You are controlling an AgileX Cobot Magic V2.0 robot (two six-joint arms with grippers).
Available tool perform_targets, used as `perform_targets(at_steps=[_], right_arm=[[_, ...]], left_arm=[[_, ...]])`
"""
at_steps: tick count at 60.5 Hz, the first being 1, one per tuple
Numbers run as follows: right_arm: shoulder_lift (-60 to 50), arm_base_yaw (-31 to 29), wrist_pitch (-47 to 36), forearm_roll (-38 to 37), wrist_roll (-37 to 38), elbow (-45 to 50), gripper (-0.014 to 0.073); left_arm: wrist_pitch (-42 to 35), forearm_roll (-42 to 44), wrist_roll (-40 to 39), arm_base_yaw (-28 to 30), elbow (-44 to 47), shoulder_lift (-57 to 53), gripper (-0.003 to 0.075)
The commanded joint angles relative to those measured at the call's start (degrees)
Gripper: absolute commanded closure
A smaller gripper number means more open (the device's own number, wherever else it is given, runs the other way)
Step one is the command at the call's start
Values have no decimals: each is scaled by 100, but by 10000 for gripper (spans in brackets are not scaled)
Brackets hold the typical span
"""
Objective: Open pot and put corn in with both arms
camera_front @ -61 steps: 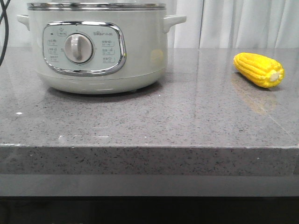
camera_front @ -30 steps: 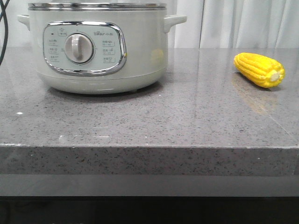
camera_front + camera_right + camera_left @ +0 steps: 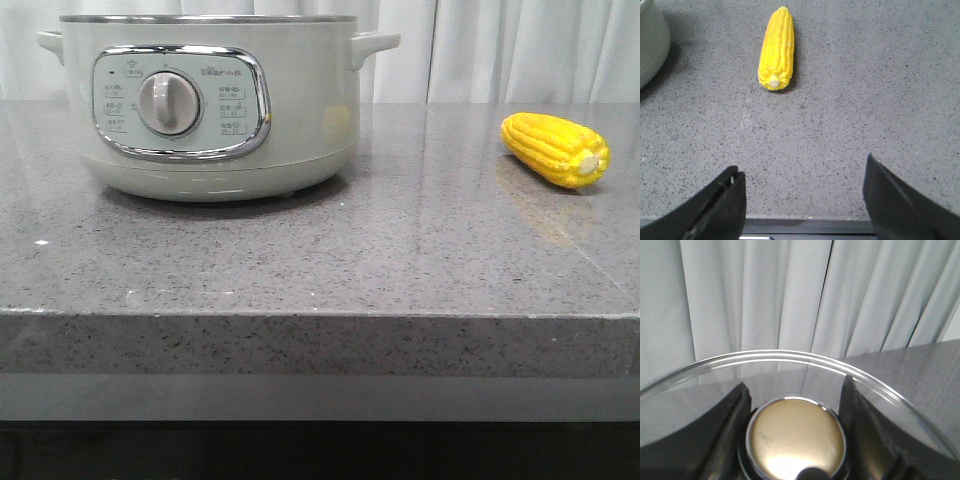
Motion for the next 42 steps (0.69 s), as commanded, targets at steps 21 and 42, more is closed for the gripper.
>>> perform_targets(at_steps=[21,42], right_arm=[[1262,4,-241,681,-1009,-783,72],[2921,88,122,785,-1066,-2140,72]], left_arm=[[1475,366,-3,4,397,-2658,570],[1775,921,-509,4,2441,-4867,570]])
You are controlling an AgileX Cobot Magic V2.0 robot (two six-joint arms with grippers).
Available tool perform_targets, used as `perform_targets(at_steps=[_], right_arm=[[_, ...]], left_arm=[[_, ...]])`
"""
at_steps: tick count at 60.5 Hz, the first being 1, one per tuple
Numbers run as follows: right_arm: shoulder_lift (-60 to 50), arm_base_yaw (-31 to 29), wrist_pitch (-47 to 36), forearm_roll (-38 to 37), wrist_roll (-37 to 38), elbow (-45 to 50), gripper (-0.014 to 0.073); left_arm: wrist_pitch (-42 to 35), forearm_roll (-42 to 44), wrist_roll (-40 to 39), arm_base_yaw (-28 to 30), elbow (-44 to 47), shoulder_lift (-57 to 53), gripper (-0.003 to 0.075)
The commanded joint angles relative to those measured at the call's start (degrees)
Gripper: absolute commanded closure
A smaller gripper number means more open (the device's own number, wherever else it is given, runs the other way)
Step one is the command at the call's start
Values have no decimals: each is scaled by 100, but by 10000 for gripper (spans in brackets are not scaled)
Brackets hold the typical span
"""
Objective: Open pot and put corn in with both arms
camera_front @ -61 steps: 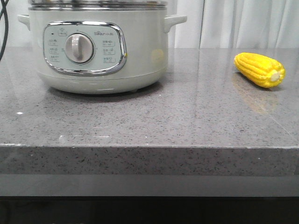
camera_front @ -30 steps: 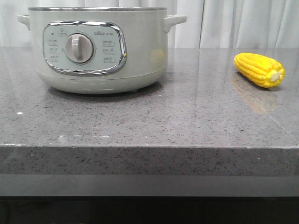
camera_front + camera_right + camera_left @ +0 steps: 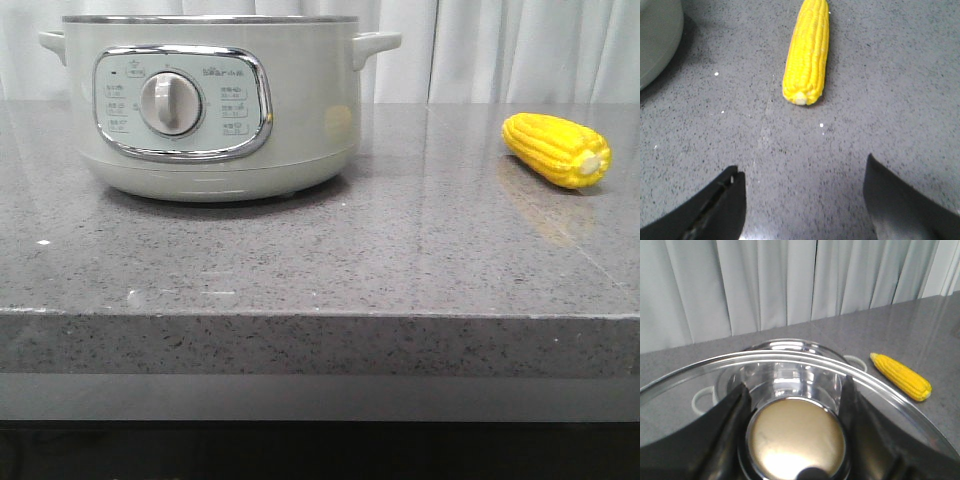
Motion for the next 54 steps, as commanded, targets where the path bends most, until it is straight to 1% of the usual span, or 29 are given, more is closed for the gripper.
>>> perform_targets(at_steps=[1,8,13,23,34,44,54], right_arm=[[464,95,-74,95,-89,-561,72],[1126,398,141,44,-199,-1059,72],[1585,496,239,-74,-193,-1440,72],[2570,491,580,-154,-168,-2240,72],[3492,491,1063,-595,213,-3122,72],[4214,491,1498,-626,272,-3835,69],[4737,491,1679,-663,294,-4296,-11]], left_arm=[[-669,255,-409,4,137,-587,570],[-227,756,-814,4,436,-1088,570],[115,992,-1095,4,540,-1341,570],[439,1045,-1108,4,639,-1584,570],[478,1045,-1108,4,639,-1584,570],[478,1045,-1108,4,639,-1584,570],[478,1045,-1108,4,639,-1584,570]])
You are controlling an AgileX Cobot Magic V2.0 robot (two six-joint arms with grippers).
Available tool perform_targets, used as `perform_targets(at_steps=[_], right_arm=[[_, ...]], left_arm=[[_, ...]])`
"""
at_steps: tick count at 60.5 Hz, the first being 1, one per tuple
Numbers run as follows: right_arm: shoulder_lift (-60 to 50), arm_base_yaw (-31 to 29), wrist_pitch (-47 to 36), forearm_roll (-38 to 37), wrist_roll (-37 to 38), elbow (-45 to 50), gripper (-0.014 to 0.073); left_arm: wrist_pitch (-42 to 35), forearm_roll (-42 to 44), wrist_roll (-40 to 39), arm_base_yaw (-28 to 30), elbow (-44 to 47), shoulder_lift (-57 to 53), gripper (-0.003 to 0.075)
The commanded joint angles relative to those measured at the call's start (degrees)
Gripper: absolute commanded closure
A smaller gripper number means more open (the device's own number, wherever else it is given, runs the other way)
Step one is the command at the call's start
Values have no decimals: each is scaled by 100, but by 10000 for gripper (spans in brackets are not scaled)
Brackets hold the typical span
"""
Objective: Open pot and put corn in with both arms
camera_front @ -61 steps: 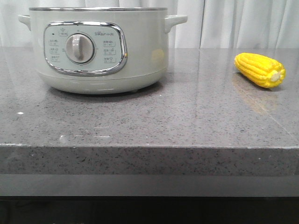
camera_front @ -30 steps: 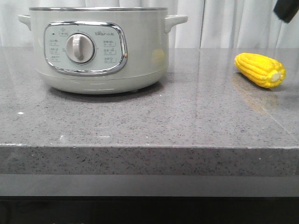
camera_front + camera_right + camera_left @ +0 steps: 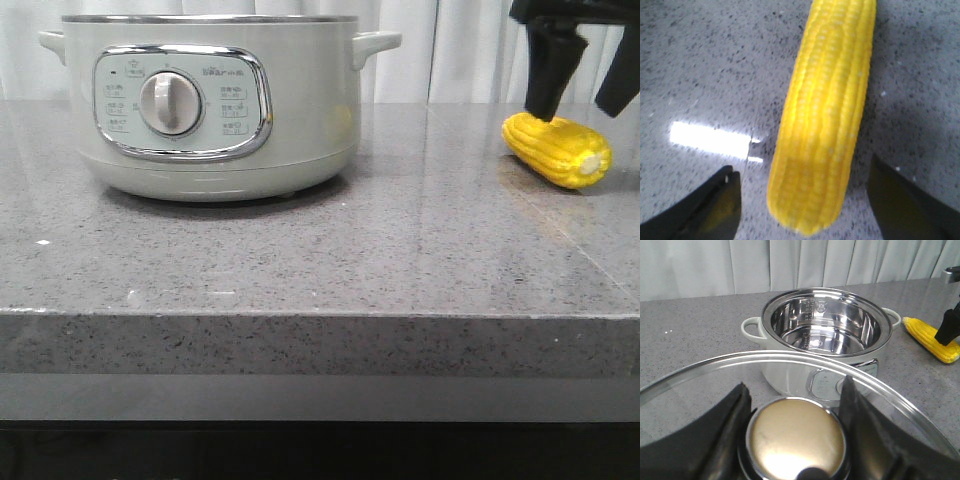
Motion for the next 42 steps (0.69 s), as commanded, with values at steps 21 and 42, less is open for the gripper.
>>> perform_targets(at_steps=[21,42], right_arm=[[447,-15,-11,-44,110,-633,-22],[484,-15,189,-44,110,-633,43]], left_arm=[[-818,73,-60,4,-194,20,570],[-818,73,-60,4,-194,20,570]])
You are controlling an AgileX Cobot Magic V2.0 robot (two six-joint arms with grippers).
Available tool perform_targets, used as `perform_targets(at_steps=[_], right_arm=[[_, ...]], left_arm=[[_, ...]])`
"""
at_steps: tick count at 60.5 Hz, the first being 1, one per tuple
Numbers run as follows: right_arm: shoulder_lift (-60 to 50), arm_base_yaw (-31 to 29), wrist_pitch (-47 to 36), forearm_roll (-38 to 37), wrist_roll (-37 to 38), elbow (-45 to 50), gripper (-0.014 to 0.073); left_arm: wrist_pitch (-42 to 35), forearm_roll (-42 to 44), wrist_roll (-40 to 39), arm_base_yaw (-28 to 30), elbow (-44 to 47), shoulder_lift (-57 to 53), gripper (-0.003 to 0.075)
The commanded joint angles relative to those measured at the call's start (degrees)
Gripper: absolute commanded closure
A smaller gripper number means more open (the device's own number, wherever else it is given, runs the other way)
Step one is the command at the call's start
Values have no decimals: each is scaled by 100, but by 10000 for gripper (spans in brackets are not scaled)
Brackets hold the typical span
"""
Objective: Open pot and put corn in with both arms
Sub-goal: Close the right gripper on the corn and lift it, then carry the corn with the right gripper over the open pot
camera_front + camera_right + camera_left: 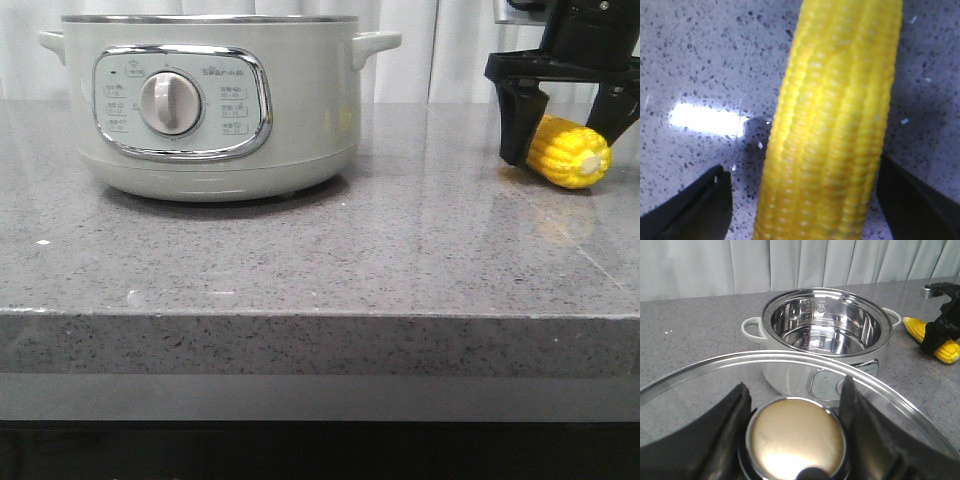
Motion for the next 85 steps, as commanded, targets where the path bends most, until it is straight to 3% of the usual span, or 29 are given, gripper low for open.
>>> perform_targets(at_steps=[1,20,37,51,65,85], right_arm=[[-325,-15,24,-50,2,-180,57],[-325,-15,172,-79,2,-180,328],[-734,-10,173,-65,-146,-260,335],[-1341,224,139,333,-272,-957,335],[-1523,961,-394,872,-530,-1742,335],[-1299,2276,-1993,1081,-747,-1801,335]], left_arm=[[-818,73,-55,4,-194,20,570],[-818,73,-55,4,-194,20,570],[-818,73,-55,4,-194,20,570],[-818,73,-55,4,-194,20,570],[-872,73,-55,4,-194,20,570],[-899,73,-55,4,-194,20,570]])
